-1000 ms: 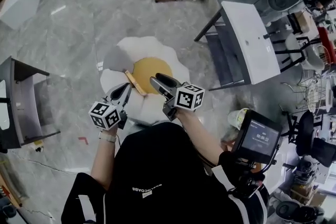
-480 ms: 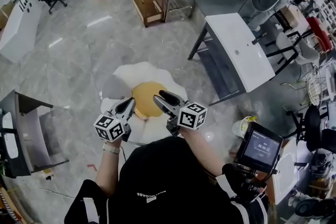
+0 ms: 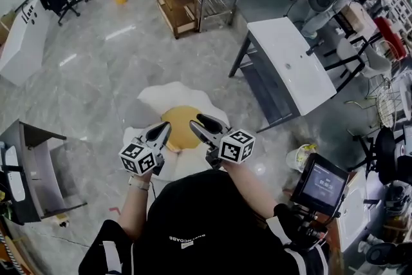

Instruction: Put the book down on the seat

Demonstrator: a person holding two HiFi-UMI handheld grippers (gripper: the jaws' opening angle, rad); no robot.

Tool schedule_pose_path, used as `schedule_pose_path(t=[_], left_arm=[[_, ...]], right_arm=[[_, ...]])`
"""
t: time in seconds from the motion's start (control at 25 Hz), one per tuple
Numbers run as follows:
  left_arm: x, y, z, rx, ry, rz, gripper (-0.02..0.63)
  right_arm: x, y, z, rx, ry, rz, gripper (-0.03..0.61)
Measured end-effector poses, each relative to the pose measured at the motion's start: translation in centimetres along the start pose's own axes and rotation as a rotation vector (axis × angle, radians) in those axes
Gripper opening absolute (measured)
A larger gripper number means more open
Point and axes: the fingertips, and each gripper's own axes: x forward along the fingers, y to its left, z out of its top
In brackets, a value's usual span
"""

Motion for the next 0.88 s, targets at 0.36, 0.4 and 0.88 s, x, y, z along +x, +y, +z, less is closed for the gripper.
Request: schedule_pose_path(t=[0.36,0.4,0.88], left_arm=[[0.1,-0.5,-0.4,0.016,0.006,-0.011,0.015],[0.1,-0.6,-0.4,0.016,0.004,-0.011,0.014],[1.2,-3.0,-0.6,0.043,0.018,-0.013,0.014]], right_arm=[[-0.1,-0.5,0.0,0.045,-0.015,0.011,0.187],[-0.1,-0.4,0.0,0.043,-0.014,0.014,0.187],[-1.3,-0.5,0.6,0.055,-0.012,0.044,0.187]])
